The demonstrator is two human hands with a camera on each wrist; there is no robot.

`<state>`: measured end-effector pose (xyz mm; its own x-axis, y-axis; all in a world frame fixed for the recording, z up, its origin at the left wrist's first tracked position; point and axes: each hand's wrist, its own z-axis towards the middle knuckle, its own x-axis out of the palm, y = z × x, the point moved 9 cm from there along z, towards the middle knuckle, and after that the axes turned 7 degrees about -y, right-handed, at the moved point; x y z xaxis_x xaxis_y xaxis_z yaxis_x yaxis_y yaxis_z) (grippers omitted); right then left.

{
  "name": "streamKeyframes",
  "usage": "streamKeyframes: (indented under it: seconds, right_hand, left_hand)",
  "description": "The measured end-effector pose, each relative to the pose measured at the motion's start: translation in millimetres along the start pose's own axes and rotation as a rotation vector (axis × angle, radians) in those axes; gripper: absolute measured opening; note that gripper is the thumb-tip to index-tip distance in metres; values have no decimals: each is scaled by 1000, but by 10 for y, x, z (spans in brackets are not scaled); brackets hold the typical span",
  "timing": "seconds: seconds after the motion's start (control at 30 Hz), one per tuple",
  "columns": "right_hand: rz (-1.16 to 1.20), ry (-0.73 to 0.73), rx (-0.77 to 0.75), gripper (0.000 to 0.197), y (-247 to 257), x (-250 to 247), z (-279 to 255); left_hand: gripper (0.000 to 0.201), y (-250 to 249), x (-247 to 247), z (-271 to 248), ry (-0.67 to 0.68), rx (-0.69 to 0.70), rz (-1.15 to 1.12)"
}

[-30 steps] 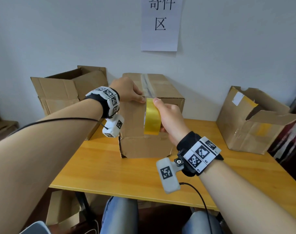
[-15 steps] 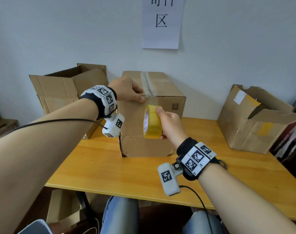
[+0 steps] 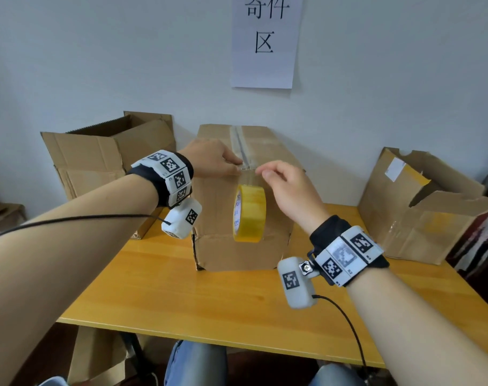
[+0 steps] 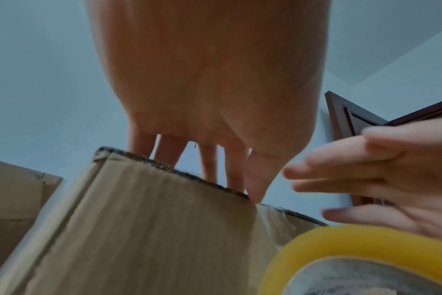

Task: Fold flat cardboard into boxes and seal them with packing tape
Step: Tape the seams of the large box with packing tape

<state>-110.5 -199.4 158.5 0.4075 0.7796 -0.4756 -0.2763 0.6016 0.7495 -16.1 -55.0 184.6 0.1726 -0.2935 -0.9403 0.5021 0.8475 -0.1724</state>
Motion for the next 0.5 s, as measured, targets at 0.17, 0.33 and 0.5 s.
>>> streamKeyframes:
  seconds: [0.17, 0.33, 0.5]
  right_hand:
    - [-147, 223, -79, 46, 201, 184, 302]
    - [-406, 510, -44, 46, 200, 511, 467]
    - [-618, 672, 34, 61, 124, 612, 669]
  left_hand:
    - [38, -59, -9, 16, 109, 55, 36]
    - [34, -97, -48, 101, 186, 61, 64]
    - [38, -17, -58, 218, 230, 36, 59]
